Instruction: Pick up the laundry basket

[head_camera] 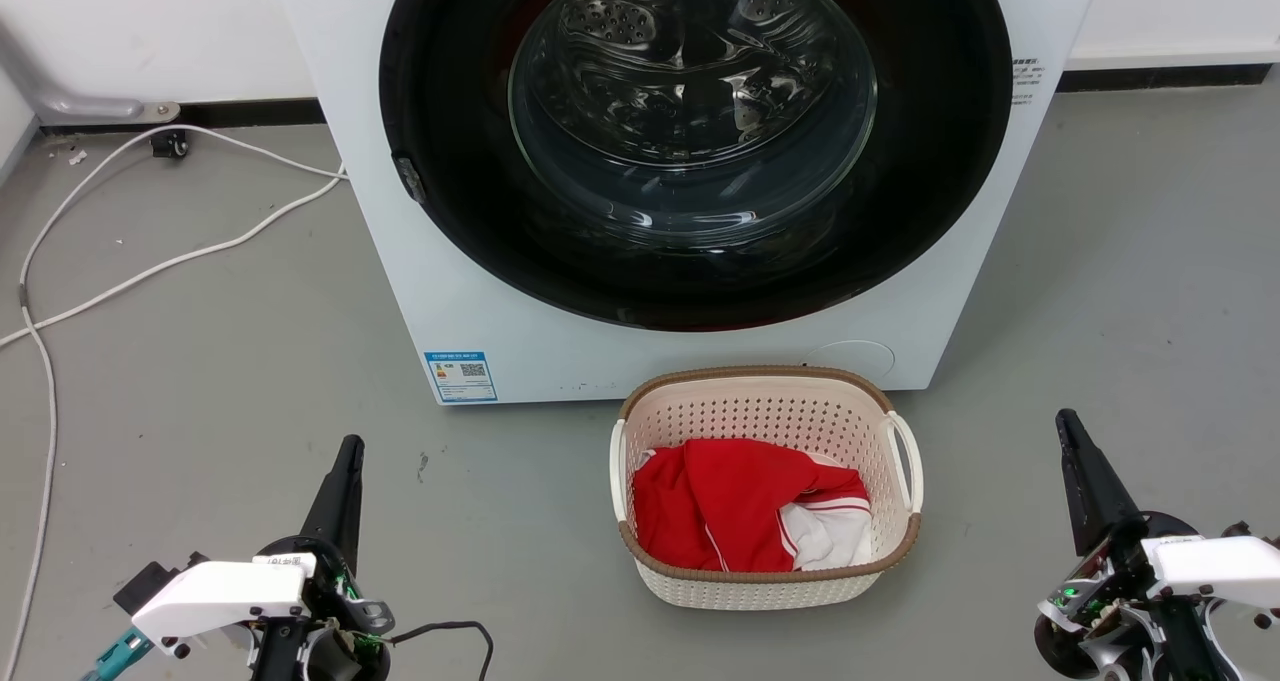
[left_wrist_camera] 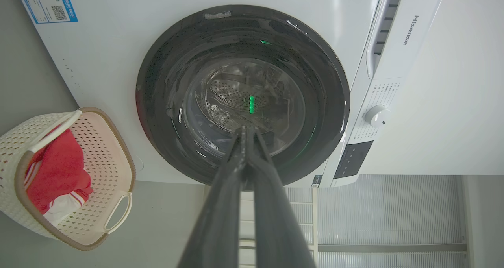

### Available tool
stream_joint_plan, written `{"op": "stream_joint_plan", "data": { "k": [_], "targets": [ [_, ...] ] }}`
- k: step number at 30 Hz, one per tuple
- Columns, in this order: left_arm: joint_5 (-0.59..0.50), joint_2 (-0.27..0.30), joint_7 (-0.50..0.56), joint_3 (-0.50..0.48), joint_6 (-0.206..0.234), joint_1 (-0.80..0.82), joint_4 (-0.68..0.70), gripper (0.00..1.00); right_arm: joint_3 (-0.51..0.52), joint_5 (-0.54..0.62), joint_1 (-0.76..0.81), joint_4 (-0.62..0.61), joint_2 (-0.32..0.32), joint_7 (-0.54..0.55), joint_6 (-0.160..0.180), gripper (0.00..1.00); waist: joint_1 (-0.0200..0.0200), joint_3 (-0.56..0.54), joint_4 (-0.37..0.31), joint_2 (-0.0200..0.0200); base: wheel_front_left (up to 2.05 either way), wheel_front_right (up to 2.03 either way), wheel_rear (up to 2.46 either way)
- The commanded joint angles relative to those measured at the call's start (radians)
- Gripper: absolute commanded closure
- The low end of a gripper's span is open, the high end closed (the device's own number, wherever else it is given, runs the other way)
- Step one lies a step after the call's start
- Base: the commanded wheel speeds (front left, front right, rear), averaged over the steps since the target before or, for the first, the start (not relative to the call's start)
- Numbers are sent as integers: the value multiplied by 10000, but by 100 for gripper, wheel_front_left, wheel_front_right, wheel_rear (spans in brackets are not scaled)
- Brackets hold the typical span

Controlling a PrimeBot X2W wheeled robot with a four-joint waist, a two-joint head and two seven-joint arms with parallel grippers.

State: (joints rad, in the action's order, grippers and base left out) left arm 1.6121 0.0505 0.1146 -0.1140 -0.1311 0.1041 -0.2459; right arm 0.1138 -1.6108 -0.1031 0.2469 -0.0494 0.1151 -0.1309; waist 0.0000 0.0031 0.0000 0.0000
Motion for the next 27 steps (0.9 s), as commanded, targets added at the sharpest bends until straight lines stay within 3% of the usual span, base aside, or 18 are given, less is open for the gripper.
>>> {"op": "stream_joint_plan", "data": {
  "k": [1,23,24,25,26,27],
  "targets": [
    [18,-9,26,-21,-26,88,-2,100,4,-43,-101,-37,-16,14,3,100,0,0,0,0,0,0,0],
    [18,-10,25,-21,-26,88,-1,100,5,-43,-101,-37,-16,13,3,100,0,0,0,0,0,0,0],
    [1,0,-6,2,0,2,2,0,-2,4,0,1,0,-7,0,0,0,0,0,0,0,0,0],
    [-2,-6,-12,17,4,-41,-67,0,-10,7,46,79,4,-13,0,0,0,0,0,0,0,0,0],
    [-2,-17,-17,26,4,-114,-147,100,-17,9,117,164,8,-17,0,100,0,1,0,0,0,0,0],
    [-4,-23,-54,56,4,-140,-145,0,-33,31,144,165,9,-54,0,0,0,2,0,0,0,0,0]
  ]
}}
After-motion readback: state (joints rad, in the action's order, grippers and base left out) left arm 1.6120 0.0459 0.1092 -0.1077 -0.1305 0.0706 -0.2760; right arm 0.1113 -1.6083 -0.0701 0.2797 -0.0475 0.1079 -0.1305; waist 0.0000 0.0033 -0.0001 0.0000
